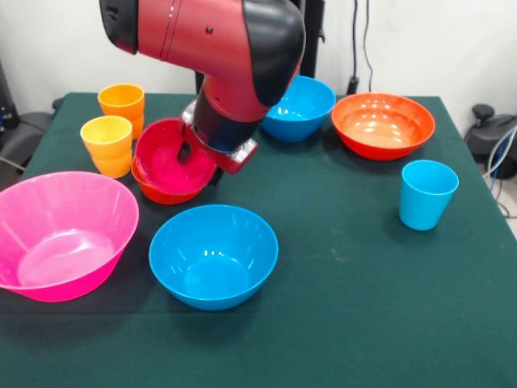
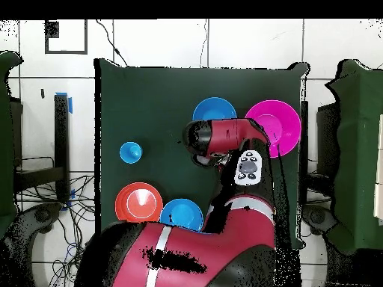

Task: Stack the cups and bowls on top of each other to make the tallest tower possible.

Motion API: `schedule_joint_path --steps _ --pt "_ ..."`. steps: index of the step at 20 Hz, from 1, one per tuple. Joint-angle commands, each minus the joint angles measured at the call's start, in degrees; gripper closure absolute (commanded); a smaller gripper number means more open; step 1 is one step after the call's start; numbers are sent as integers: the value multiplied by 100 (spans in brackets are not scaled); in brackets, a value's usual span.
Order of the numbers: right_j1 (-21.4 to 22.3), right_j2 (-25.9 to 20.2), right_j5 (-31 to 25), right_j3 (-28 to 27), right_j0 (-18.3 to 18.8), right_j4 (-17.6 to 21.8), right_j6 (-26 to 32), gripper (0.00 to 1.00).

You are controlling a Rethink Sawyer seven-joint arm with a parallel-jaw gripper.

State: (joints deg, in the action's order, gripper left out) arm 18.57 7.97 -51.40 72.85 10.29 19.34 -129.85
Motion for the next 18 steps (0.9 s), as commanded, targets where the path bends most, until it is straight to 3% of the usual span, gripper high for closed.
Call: schedule_joint_path --steps 1,18 --pt "-554 -632 991 242 23 415 431 0" --pt "-546 -591 830 216 38 249 530 0"
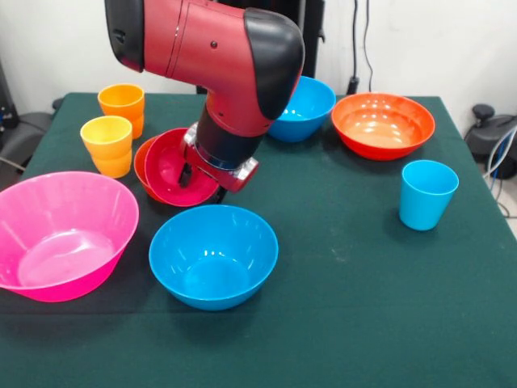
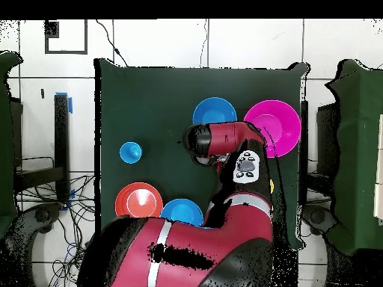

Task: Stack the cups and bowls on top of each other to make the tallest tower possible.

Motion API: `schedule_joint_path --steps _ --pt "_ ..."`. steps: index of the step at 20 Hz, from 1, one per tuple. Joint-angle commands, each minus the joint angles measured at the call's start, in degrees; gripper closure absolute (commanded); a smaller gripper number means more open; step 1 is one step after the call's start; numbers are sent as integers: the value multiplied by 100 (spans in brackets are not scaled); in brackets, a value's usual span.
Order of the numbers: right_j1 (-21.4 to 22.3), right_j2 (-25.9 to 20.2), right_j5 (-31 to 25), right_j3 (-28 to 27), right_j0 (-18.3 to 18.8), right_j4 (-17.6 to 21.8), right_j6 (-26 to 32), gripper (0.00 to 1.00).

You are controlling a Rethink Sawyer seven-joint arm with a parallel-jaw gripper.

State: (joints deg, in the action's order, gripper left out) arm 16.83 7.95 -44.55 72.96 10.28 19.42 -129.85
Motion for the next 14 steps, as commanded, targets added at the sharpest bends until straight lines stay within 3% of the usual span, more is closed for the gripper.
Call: schedule_joint_path --steps 1,11,12,14 --pt "-362 -580 126 223 46 241 538 0" --pt "-290 -372 230 712 225 357 484 0" --pt "-299 -393 264 688 237 386 525 100" --pt "-301 -387 248 663 218 388 512 100"
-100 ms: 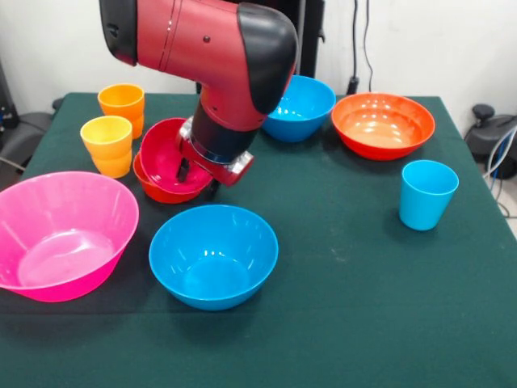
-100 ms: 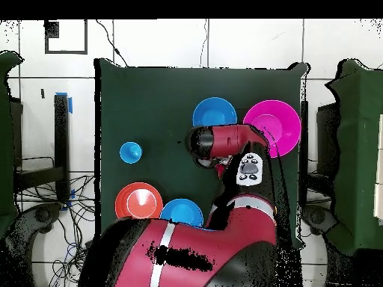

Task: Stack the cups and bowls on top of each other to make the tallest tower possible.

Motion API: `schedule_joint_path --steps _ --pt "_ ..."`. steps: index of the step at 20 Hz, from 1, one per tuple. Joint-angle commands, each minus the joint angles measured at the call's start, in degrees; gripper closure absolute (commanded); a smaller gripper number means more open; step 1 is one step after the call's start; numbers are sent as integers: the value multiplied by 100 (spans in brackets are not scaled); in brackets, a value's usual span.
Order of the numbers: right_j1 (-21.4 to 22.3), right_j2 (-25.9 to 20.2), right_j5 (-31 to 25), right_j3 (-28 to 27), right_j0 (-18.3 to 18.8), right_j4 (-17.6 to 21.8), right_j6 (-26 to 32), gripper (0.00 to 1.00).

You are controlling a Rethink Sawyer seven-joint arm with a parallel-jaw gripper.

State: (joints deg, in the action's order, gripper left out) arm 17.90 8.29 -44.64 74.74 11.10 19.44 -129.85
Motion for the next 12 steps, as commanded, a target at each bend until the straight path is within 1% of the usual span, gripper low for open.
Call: schedule_joint_path --steps 1,2,6,12 --pt "-409 -418 249 472 126 387 506 100" --pt "-374 -381 244 494 120 420 518 100" --pt "-330 -300 171 564 105 351 416 100" --pt "-347 -330 205 666 207 314 441 100"
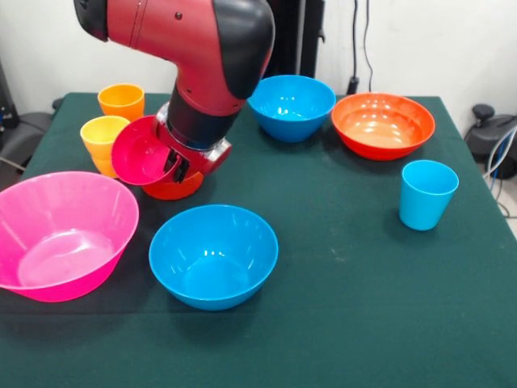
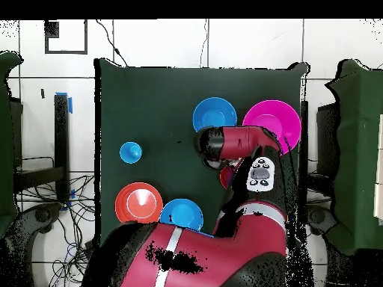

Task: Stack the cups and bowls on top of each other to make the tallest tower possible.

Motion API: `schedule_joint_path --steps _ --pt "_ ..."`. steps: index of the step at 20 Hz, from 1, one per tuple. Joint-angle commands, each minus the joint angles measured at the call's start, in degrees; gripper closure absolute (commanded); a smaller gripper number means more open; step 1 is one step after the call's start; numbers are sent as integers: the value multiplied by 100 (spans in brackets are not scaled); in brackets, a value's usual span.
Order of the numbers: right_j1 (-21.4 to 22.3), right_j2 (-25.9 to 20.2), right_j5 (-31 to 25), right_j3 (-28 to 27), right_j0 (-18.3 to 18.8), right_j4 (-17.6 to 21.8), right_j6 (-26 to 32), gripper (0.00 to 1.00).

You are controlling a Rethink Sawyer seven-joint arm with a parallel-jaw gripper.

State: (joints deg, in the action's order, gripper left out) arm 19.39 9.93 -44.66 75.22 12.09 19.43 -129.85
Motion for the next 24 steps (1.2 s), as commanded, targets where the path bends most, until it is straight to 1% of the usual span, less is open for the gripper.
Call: schedule_joint_path --steps 1,6,9,11,16,24 --pt "-486 -477 243 662 117 319 411 100" --pt "-572 -492 370 784 238 279 335 100" --pt "-693 -521 284 830 333 175 262 100" --pt "-680 -538 195 850 334 112 214 100" --pt "-657 -548 206 934 365 84 142 100" --pt "-633 -471 261 980 337 125 44 100"
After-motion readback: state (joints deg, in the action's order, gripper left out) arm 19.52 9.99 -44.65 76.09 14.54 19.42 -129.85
